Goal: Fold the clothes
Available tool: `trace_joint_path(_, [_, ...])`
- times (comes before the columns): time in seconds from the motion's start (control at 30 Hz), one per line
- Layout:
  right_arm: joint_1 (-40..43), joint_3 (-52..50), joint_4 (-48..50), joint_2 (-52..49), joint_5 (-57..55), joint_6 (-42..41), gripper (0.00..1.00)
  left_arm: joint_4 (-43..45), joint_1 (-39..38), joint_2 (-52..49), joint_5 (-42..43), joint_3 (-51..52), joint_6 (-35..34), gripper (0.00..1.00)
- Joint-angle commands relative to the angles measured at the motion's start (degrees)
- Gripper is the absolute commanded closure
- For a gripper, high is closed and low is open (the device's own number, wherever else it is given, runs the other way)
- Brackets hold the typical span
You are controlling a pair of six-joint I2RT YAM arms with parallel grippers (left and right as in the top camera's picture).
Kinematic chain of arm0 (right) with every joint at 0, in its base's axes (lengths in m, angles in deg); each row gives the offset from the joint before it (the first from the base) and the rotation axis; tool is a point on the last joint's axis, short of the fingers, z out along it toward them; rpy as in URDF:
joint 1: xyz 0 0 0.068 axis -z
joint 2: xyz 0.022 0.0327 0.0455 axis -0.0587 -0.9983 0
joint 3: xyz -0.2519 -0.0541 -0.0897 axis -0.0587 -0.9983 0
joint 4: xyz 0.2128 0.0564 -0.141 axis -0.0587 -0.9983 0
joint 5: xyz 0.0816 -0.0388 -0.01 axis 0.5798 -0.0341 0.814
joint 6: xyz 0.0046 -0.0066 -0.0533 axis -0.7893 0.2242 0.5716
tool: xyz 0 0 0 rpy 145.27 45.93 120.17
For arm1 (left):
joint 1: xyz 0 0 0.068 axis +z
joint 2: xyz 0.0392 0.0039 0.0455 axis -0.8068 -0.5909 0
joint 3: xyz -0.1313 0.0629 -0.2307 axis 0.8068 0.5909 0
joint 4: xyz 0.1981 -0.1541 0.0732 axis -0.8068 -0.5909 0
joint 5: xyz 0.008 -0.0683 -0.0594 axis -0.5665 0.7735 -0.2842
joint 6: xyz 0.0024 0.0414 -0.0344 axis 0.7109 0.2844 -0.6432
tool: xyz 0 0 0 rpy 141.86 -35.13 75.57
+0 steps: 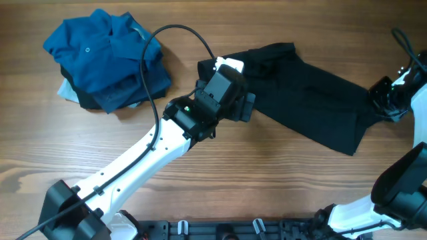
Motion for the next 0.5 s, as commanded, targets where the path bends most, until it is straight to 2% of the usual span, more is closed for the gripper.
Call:
trace_joint_path(0.0, [-0.74,-4.20,2.36,-3.63,0.07,-2.29,0.47,-0.04,0.28,1.07,0.72,0.24,-0.13,0.00])
trace_joint_path(0.1, [-0.83,-5.07,2.97,-7.23,1.77,-2.43,0.43,-0.04,0.28,1.07,0.72,0.24,-0.13,0.00])
trace_joint_path(0.23, [-0.83,-5.07,3.23,-11.17,2.14,-3.32,0.44,-0.04,0.28,1.07,0.72,0.24,-0.13,0.01])
trace_joint_path(0.27, [-0.83,-5.07,3.28,-11.76,2.36,-3.30,0.48,-0.02,0.28,1.07,0.72,0.24,-0.13,0.01])
trace_joint_path(0.37, [-0.81,-5.03,3.34,-12.02,4.37,-3.13,0.76,0.00,0.28,1.07,0.72,0.24,-0.13,0.01])
trace_joint_path(0.47, [-0.81,-4.98,3.15,-11.98,6.45,-1.46,0.90,0.00,0.28,1.07,0.72,0.24,-0.13,0.00])
